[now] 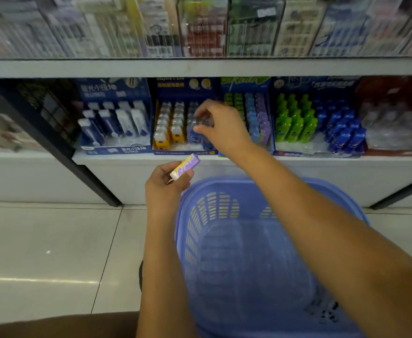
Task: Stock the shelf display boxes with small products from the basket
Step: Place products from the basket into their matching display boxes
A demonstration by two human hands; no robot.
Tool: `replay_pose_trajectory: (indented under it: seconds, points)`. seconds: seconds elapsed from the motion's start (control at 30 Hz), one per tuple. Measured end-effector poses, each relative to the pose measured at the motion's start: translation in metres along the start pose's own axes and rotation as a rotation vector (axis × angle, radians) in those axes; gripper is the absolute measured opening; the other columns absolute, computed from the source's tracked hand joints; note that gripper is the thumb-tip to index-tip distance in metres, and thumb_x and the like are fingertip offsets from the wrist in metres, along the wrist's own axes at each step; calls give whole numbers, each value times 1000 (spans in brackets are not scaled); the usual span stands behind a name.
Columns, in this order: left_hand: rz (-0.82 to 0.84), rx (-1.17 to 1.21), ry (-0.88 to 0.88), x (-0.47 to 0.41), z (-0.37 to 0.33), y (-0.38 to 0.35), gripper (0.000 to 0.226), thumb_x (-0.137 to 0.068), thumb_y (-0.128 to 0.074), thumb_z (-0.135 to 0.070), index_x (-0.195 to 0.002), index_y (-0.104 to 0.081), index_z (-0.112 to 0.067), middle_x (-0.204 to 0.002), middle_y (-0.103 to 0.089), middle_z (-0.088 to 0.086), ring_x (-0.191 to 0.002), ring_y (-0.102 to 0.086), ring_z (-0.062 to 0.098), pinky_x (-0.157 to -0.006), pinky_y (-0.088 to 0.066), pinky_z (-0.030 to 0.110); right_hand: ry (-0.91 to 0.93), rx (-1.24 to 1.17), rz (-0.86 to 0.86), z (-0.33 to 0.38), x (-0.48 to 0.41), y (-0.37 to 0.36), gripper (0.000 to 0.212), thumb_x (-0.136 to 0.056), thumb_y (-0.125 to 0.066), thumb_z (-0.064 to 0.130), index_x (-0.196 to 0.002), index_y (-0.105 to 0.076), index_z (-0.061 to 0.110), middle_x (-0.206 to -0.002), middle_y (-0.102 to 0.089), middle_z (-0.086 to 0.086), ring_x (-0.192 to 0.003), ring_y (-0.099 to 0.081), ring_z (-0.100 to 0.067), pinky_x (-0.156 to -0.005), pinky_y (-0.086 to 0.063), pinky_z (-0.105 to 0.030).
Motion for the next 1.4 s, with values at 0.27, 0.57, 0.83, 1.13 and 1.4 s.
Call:
replay_pose_trajectory:
  seconds: [0.27,0.57,0.83,1.13,1.4]
  points:
    - [-34,138,19,-9,5,12,21,-84,-68,-10,-97,-70,-26,-79,-69,-1,-78,-67,11,-76,-55,22,64,202,148,-6,-15,-25,21,-81,-71,15,-100,-65,10,-100,-67,-7,-99,-55,-22,-83,-47,-34]
    - [-41,262,57,-11,8,8,18,-86,-67,-9,-100,-70,-21,-85,-68,5,-84,-71,16,-76,-56,21,76,302,105,-5,-16,-29,24,-79,-72,17,-99,-69,5,-111,-57,-14,-111,-47,-30,-95,-36,-31]
    - [5,370,39,3,-8,-18,24,-89,-64,-10,-112,-66,-6,-95,-74,8,-87,-71,15,-74,-54,18,-35,43,67,-10,13,-9,21,-93,-57,20,-109,-67,12,-108,-56,-8,-88,-52,-15,-81,-42,-23]
    - [197,367,24,27,-12,-80,24,-89,-62,-10,-113,-64,-5,-94,-74,8,-88,-71,17,-75,-54,21,-271,-751,-90,-32,86,49,14,-85,-67,9,-86,-68,23,-71,-70,7,-62,-64,-3,-60,-51,-14]
    - [278,-370,-375,23,-24,-118,27,-96,-53,-21,-123,-61,-20,-115,-66,-7,-103,-60,-2,-87,-45,6,-278,-316,-345,-70,83,107,14,-84,-70,16,-93,-61,19,-82,-62,15,-73,-60,5,-70,-50,-8]
Point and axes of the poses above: each hand's wrist, its own x-axis away from the middle knuckle, its own y-axis out of the back of the hand, z = x × y, the point moved 3 cm from there along -x, towards the middle knuckle
